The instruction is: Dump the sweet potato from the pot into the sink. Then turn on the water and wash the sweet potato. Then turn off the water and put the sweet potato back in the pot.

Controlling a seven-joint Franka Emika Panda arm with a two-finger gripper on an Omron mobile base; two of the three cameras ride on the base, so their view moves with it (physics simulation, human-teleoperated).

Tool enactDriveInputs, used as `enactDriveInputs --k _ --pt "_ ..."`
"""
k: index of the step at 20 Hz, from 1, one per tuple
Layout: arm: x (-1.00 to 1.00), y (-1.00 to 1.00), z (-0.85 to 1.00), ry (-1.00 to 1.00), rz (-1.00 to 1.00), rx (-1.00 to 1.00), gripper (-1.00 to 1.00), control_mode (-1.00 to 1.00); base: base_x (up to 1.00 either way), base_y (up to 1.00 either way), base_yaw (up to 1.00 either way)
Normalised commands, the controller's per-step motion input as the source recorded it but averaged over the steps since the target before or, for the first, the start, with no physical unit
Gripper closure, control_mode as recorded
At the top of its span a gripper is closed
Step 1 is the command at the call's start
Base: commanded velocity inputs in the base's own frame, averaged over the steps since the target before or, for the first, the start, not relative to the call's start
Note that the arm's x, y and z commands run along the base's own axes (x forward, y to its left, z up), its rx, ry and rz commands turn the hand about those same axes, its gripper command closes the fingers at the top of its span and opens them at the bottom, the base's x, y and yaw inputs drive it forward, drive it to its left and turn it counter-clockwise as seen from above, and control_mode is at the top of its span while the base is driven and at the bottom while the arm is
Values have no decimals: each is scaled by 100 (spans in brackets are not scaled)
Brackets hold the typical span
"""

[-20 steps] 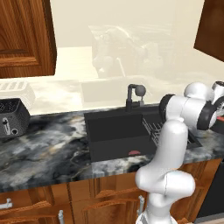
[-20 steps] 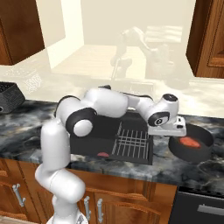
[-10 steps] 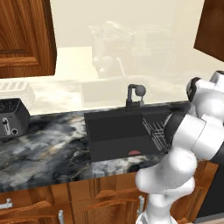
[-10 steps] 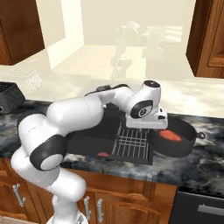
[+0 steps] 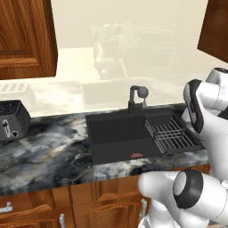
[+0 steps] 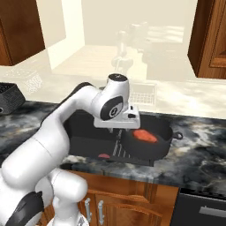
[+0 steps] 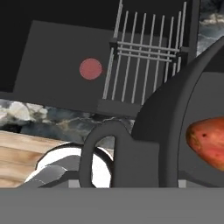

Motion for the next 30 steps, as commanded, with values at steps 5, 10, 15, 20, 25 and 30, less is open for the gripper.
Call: enactDriveInputs --k 5,10,15,20,25,30 --pt "-26 96 22 0 5 9 100 -100 0 0 0" --pt "0 93 18 0 7 8 100 -100 0 0 0" --pt "0 84 13 0 7 5 100 -100 0 0 0" --pt "-7 83 8 0 8 4 100 -100 0 0 0" --pt "-12 85 5 0 7 4 100 -100 0 0 0" --pt "1 79 0 0 8 7 100 -100 0 0 0"
